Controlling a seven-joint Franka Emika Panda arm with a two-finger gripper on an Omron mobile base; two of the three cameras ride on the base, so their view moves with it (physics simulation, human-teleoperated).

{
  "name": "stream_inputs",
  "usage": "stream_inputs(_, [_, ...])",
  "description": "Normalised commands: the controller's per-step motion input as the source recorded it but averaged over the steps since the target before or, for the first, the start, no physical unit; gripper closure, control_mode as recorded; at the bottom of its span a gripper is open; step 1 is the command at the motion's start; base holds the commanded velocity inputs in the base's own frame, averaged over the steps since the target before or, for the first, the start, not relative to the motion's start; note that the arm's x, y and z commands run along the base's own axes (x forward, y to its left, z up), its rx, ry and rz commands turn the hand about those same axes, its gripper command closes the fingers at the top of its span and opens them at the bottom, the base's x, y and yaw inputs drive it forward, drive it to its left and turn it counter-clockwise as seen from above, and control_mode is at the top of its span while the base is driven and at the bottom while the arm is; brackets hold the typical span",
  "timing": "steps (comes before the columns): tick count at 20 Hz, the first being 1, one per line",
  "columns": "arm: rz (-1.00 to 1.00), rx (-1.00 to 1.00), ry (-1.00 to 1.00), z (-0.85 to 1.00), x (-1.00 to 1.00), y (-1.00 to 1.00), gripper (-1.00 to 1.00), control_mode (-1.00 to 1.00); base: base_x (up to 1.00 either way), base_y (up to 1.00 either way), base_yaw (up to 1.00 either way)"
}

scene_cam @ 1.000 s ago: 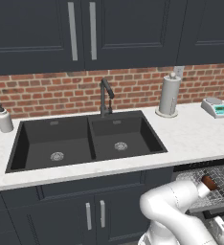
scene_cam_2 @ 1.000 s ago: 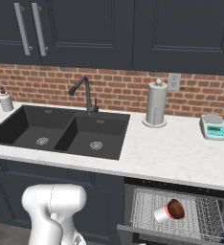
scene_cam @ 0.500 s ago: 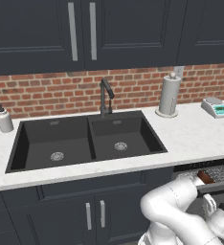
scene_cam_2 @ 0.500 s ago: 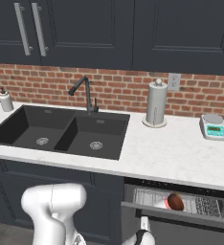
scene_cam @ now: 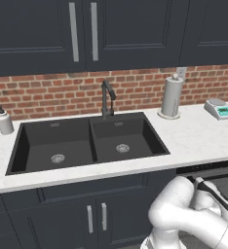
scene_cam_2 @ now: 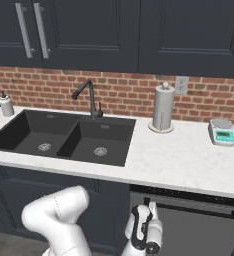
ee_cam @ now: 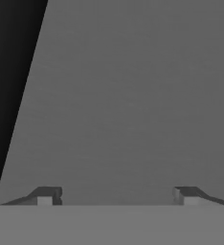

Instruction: Pick up the cup and bowl from the counter, place them in the dishwasher, and close the dishwasher door.

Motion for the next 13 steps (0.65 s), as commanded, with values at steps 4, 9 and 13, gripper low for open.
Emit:
stream_inputs(4, [-0.07, -0.01, 0.14, -0.30, 1.00, 0.33, -1.00, -1.00, 0.00, 0.00, 0.00])
stream_inputs(9, [-0.08, -0.01, 0.07, -0.27, 1.00, 0.32, -1.00, -1.00, 0.00, 0.00, 0.00])
stream_inputs(13, [-0.11, 0.00, 0.00, -0.17, 1.00, 0.15, -1.00, -1.00, 0.00, 0.00, 0.00])
